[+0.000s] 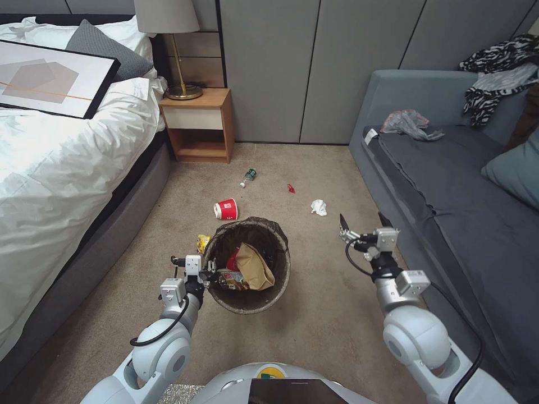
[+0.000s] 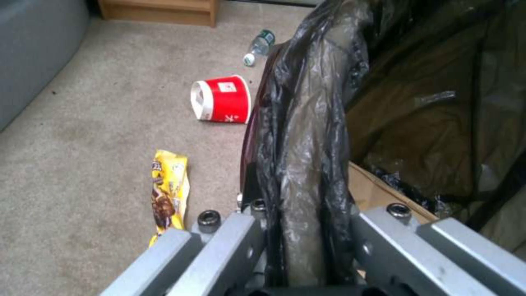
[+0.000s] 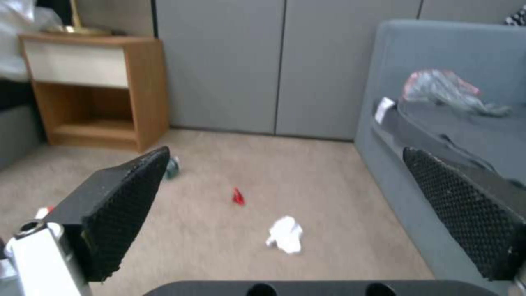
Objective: Pick up the trash bin, then pick up the garbage from the floor and place it into the trash bin.
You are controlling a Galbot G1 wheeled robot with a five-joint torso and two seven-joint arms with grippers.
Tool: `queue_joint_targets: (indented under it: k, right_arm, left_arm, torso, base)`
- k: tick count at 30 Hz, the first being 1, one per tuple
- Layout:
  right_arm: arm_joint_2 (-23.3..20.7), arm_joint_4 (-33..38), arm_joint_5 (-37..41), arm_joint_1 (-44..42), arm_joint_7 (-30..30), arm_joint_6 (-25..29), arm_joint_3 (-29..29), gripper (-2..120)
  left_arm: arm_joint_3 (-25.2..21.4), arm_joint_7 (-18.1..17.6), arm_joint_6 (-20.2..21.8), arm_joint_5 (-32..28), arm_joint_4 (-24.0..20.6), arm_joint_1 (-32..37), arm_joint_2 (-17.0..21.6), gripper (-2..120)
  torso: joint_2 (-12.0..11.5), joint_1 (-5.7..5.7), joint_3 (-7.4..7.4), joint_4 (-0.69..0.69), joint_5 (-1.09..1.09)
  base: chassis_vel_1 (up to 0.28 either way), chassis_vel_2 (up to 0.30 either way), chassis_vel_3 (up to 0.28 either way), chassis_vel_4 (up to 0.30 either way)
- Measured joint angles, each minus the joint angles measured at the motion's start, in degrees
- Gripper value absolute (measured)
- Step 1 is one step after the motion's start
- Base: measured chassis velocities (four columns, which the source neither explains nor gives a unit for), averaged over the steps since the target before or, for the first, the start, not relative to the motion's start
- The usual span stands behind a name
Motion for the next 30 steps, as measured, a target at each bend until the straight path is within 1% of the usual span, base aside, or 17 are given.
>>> queue_joint_targets:
  k: [2,4,9,11,18,24,30]
  right_arm:
    - [0.53,-0.38,-0.95,-0.67,-0.01,0.54,0.0,100]
    - [2.03,-1.59,-3.88,-2.73,-0.37,2.32,-0.07,100]
    - [3.39,-2.42,-6.06,-4.8,-0.98,3.82,-0.38,100]
    - [5.04,-3.34,-7.92,-6.32,-1.25,5.17,-0.89,100]
    - [7.61,-4.11,-9.43,-6.97,-1.53,6.38,-1.38,100]
    - [8.41,-4.12,-9.67,-6.99,-1.49,6.46,-1.58,100]
    - [8.24,-3.9,-9.41,-6.42,-1.32,6.37,-1.43,100]
  left_arm:
    - [0.0,-0.01,0.0,0.0,-0.01,0.04,0.0,2]
    - [-0.03,-0.02,-0.03,-0.01,-0.18,0.23,0.01,2]
    - [-0.15,-0.03,-0.09,0.04,-0.28,0.42,0.07,2]
    - [-0.24,-0.04,-0.18,0.13,-0.3,0.6,0.05,2]
    - [-0.13,-0.03,-0.31,0.57,-0.4,0.88,-0.18,2]
    - [-0.03,-0.01,-0.34,0.67,-0.43,0.89,-0.26,2]
    - [0.01,0.01,-0.37,0.74,-0.43,0.85,-0.37,2]
  torso:
    - [0.0,0.0,0.0,0.0,-0.01]
    - [0.0,0.0,0.0,0.01,0.0]
    - [0.0,0.0,0.0,0.0,0.0]
    - [0.0,0.0,0.0,-0.01,0.0]
    - [0.0,0.0,0.0,0.0,-0.01]
    - [0.0,0.0,0.0,0.0,-0.01]
    - [0.0,0.0,0.0,0.01,0.0]
  base:
    - [0.0,0.0,0.0,0.0]
    - [0.0,0.0,0.0,0.0]
    - [0.0,0.0,0.0,0.0]
    - [0.0,0.0,0.0,0.0]
    - [0.0,0.0,0.0,0.0]
    - [-0.028,0.022,0.024,-0.028]
    - [-0.138,0.13,0.142,-0.126]
